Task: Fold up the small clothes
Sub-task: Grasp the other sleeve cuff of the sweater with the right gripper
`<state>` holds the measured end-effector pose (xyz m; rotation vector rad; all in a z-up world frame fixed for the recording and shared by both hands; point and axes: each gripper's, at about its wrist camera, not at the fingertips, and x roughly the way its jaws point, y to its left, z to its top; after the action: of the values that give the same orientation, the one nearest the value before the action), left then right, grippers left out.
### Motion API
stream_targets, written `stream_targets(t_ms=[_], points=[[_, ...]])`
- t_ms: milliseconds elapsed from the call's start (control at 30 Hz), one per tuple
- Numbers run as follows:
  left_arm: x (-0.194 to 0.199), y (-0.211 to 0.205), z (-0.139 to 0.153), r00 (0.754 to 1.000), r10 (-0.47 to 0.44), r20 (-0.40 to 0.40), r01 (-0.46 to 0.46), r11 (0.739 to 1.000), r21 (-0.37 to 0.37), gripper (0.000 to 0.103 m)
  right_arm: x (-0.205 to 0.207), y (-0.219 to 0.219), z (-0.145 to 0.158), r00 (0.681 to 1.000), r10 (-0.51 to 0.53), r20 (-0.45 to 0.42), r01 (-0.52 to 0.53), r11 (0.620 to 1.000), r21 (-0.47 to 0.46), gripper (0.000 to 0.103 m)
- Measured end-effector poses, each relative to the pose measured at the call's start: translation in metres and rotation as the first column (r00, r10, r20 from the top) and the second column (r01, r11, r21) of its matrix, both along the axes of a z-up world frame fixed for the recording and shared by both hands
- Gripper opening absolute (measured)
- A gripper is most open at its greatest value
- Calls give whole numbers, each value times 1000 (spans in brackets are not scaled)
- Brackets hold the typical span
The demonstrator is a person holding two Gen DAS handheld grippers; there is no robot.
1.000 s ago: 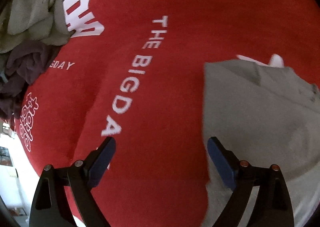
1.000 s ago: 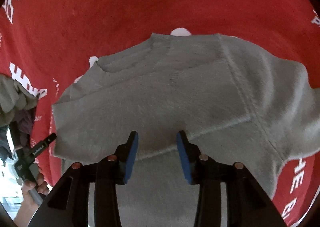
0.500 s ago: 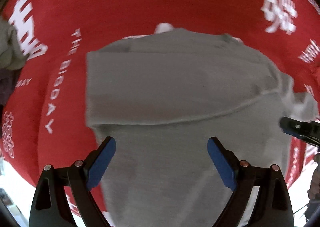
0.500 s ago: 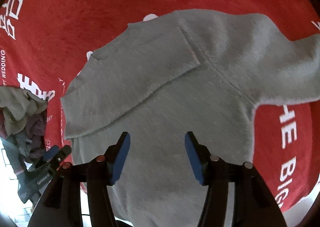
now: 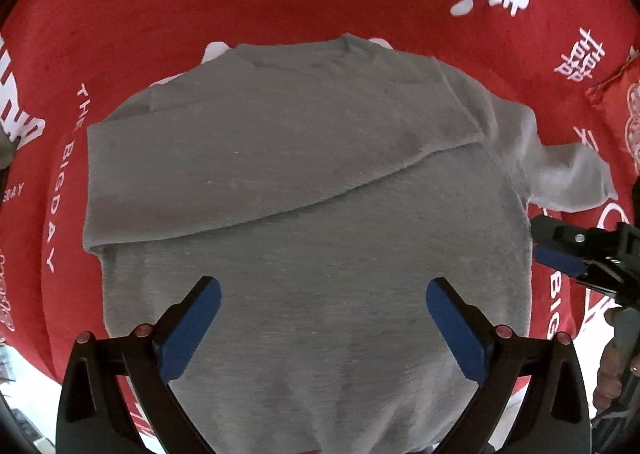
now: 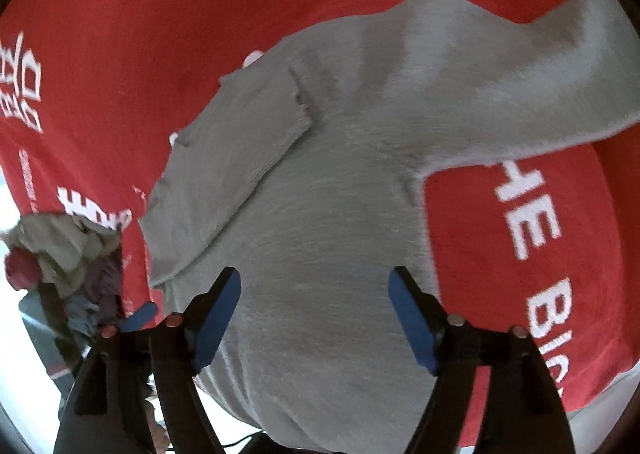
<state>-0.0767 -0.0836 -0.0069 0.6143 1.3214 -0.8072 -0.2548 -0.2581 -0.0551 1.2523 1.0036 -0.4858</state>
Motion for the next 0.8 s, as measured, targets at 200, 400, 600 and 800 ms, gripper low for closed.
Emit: stream_targets(t_ms=[200,400,600,800], points=[[-17,-22,-15,999,-24,-24,26,998,55,103,-39,-15,-3,997,-72,-2,72,997,6,79],[-37,-45,-17,998,-61,-16,62,996,62,103,-78,-29,-9,988,-155,-6,156,988,20,79],[-63,-79,-22,992,-129,-4,129,989,69,103,-120,-47,-16,967,-253,6,253,967,26,79],[-81,-116,-20,986,-163,26,162,986,34,103,-178,-78,-18,915,-401,36,401,916,8,79]])
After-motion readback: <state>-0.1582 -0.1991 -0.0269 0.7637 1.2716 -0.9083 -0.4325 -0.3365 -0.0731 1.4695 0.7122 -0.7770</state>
